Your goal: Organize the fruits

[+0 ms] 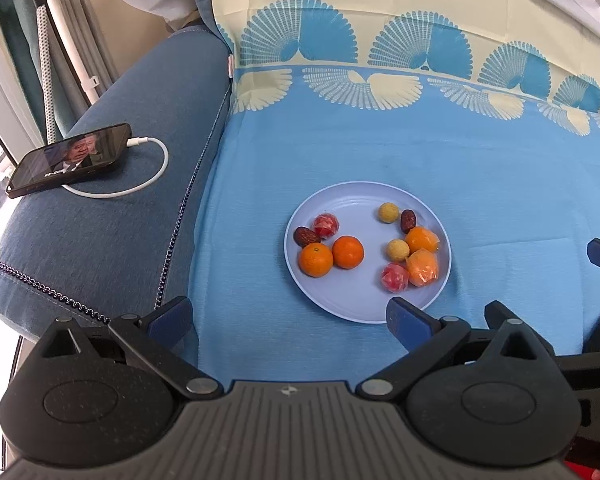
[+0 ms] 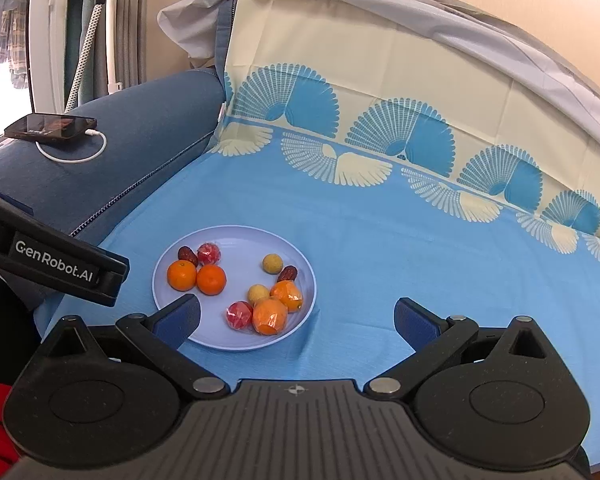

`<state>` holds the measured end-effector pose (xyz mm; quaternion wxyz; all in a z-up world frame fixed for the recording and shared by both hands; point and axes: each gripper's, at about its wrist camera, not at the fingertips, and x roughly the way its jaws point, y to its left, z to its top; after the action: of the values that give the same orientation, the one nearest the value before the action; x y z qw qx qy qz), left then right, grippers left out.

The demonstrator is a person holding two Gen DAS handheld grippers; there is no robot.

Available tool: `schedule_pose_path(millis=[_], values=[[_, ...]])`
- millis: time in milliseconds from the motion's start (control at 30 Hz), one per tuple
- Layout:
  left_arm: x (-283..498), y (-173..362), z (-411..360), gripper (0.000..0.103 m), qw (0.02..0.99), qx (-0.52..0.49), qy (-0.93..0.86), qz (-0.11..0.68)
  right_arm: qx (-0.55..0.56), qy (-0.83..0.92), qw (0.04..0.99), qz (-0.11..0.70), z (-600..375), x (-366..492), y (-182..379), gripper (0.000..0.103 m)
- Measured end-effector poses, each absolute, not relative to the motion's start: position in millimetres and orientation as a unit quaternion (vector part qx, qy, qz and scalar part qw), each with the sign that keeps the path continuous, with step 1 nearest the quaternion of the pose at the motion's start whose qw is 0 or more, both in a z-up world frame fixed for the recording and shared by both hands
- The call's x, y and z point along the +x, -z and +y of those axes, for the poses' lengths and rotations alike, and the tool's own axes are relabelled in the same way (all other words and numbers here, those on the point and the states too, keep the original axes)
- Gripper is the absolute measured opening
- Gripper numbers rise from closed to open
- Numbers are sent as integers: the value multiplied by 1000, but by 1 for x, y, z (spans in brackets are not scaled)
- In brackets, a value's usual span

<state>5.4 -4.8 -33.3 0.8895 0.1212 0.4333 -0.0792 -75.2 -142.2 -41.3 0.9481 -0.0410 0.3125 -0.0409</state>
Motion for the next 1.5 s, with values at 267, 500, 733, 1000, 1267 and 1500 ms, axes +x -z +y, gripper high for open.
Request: schedule_pose_path(millis=[267, 500, 733, 1000, 1267, 1500], values=[[5, 33, -7, 103, 889, 124, 80, 433, -41, 41, 948, 312, -142, -75, 42, 102], [6, 34, -7, 103, 888, 128, 80, 434, -41, 41, 948, 313, -142, -75, 42, 102], [7, 34, -7, 103, 888, 129, 79, 434, -43, 40, 947, 315, -142, -74, 43, 102], [7, 33, -7, 103, 888, 129, 79, 434, -43, 40, 947, 315, -141, -75, 43, 102], [8, 35, -6, 103, 887, 134, 76, 436, -43, 40, 947, 315, -142, -74, 44, 102], [10, 38, -4, 103, 885, 127, 71, 442, -41, 41, 947, 317, -143, -74, 44, 102]])
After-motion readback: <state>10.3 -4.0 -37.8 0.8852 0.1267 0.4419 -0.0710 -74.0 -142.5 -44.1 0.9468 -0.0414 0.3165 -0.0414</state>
